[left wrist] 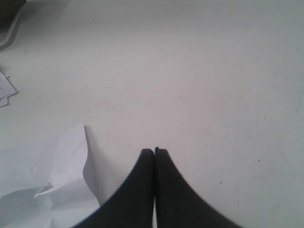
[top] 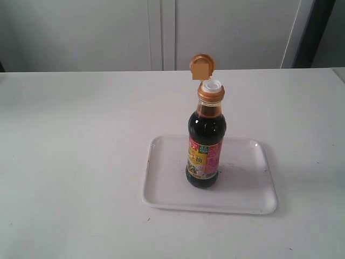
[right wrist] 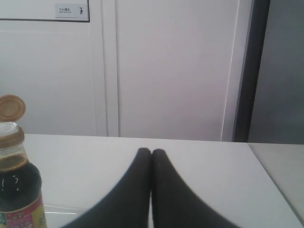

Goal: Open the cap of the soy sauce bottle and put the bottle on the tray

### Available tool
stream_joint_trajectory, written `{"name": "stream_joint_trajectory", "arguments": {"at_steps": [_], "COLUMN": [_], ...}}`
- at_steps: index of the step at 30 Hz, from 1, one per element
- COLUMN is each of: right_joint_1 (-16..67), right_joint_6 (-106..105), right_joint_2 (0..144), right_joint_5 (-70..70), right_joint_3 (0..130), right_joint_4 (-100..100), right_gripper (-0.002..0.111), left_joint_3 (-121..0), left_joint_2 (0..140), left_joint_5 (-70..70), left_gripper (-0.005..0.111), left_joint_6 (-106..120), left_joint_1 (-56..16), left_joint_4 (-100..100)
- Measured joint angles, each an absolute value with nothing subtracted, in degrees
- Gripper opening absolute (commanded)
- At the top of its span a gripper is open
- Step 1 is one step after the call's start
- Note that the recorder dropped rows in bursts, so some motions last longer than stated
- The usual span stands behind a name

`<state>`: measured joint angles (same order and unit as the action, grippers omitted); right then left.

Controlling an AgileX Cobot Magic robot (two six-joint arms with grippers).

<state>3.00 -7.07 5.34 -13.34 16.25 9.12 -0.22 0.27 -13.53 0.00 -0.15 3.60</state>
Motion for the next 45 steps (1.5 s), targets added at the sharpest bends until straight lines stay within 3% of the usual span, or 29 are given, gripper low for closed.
{"name": "stream_joint_trajectory", "arguments": {"at_steps": [13,31,45], "right_joint_1": [3.0,3.0,3.0], "right_joint_6": [-5.99,-2.6,-2.6], "right_joint_2": [5.34,0.4,0.31], "right_joint_5": [-11.82,-11.95,-19.39], "right_joint_3": [14.47,0.4,0.28], "right_joint_4": [5.67,2.69,2.44], "right_gripper": [0.0,0.0,0.0], "left_joint_3": [-0.22,-0.22,-0.22], "left_joint_2": [0.27,0.27,0.27], "left_joint_5": [-13.53,-13.53,-13.53], "left_gripper": [0.0,0.0,0.0], "left_joint_6": [0.0,0.0,0.0], "left_joint_1": [-0.15,-0.15,-0.15], "left_joint_4": [3.72,3.83,3.83]}}
